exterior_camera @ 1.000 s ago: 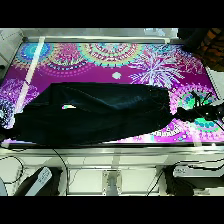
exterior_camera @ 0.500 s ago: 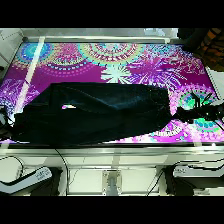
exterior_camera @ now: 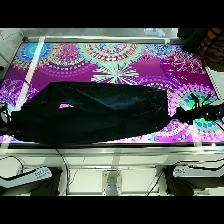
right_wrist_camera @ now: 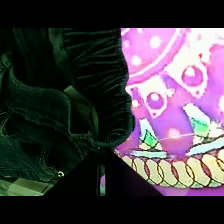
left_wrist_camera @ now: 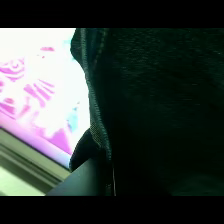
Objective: Fold the clothes and pants, and hang the long-sleeved shirts on hangers.
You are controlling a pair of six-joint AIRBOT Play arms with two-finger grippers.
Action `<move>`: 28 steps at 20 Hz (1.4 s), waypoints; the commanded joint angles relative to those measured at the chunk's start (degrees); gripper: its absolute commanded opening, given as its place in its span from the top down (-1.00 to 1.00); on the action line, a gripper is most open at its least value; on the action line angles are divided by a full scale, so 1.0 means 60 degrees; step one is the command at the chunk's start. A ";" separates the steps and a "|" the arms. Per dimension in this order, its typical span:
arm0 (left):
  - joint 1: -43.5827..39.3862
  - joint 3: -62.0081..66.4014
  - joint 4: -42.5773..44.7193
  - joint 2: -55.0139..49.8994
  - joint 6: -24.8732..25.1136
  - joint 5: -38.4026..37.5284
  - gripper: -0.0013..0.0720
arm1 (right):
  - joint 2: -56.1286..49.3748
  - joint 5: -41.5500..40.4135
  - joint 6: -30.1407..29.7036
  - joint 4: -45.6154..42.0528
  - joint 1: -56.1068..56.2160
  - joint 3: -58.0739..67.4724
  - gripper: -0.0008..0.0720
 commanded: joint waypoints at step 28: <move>-0.0124 0.5839 -0.1778 -0.2554 0.2561 -0.6739 -0.46 | 0.0007 -0.1814 0.1078 0.0627 0.0007 0.0000 0.95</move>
